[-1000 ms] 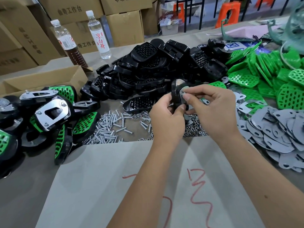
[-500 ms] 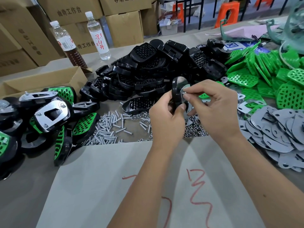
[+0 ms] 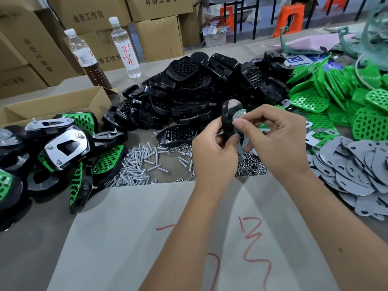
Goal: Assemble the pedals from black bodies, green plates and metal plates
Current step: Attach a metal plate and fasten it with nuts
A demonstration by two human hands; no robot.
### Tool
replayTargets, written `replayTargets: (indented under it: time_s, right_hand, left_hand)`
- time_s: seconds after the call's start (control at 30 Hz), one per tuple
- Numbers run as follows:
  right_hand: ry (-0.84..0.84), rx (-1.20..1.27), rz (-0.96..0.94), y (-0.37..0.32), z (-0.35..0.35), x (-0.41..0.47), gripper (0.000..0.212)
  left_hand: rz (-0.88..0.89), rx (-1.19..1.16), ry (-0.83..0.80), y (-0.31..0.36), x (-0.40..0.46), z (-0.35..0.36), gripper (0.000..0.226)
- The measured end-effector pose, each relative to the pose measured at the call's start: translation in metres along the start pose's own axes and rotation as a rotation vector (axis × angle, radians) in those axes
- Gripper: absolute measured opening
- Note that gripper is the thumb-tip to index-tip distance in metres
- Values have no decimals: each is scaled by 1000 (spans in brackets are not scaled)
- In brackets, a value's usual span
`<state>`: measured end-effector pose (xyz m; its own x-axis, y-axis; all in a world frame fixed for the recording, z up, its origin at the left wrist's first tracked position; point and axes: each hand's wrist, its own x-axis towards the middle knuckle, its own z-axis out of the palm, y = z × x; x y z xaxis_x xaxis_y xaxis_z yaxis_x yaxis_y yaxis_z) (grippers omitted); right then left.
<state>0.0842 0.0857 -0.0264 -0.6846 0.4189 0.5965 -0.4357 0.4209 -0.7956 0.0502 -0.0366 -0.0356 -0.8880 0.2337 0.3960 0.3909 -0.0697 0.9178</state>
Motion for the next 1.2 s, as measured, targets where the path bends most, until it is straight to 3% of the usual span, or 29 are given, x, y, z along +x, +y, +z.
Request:
replayTargets:
  time_s: [0.23, 0.43, 0.83, 1.2]
  right_hand:
    - [-10, -119, -33, 2, 2, -1, 7]
    - [19, -303, -254, -3, 6, -2, 9]
    - [-97, -277, -284, 5, 3, 2, 14]
    - [-51, -339, -285, 3, 4, 2, 9]
  left_hand:
    - [-14, 3, 15, -1, 1, -1, 35]
    - [-51, -36, 23, 1, 1, 0, 31]
    - [-122, -61, -46, 0, 6, -12, 25]
    - [-106, -7, -58, -3, 6, -12, 27]
